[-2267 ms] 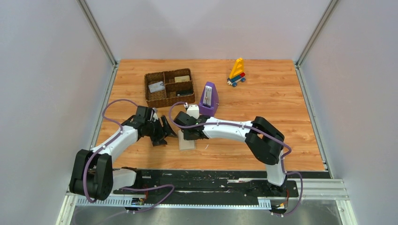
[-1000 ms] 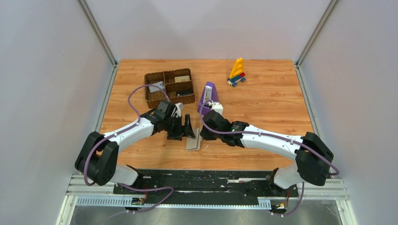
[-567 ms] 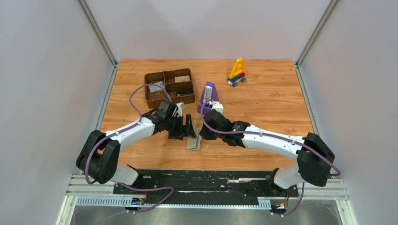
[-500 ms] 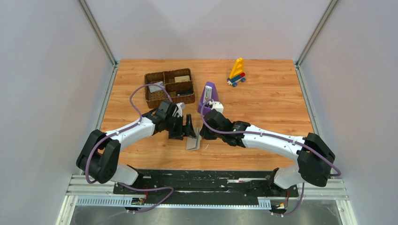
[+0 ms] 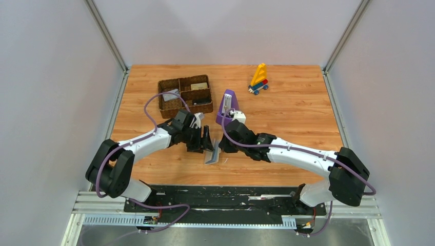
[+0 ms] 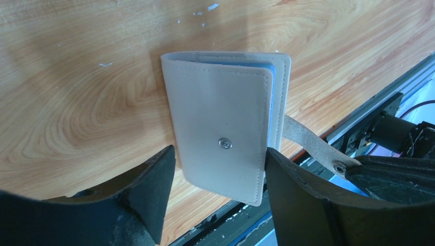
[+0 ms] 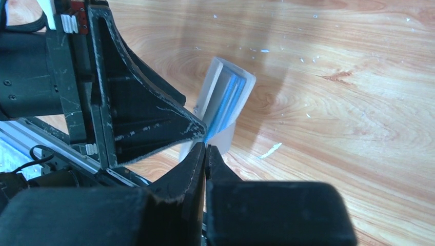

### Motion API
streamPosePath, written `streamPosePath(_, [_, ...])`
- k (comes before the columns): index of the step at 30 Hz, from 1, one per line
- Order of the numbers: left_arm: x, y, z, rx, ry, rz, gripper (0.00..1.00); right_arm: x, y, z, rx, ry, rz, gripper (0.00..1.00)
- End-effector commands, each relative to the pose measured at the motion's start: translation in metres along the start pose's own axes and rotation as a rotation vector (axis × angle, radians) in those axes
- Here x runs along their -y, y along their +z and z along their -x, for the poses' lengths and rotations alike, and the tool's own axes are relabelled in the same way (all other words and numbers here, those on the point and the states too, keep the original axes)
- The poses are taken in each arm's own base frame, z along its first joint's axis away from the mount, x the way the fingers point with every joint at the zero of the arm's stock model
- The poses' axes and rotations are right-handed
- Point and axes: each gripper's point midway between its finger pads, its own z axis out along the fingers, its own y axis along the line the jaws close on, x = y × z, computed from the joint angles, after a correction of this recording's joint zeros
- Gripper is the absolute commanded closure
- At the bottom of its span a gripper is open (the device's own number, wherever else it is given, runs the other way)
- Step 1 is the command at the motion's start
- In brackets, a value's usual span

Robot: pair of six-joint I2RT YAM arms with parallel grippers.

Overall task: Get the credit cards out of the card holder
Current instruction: Open the card holder at the center of the board.

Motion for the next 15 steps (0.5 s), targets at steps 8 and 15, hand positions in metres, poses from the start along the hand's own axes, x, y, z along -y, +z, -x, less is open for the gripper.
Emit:
streamPosePath(8, [0.001,-0.006,0.013,0.044,0.040,0.043,0.63,0.021,-0.006,0.010,0.052,0.046,-0.013,1.00])
streamPosePath(15, [-0.008,-0.017,0.014,0.064,0.050,0.108,0.73,0.059,-0.008,0.007,0.043,0.086,-0.064,1.00])
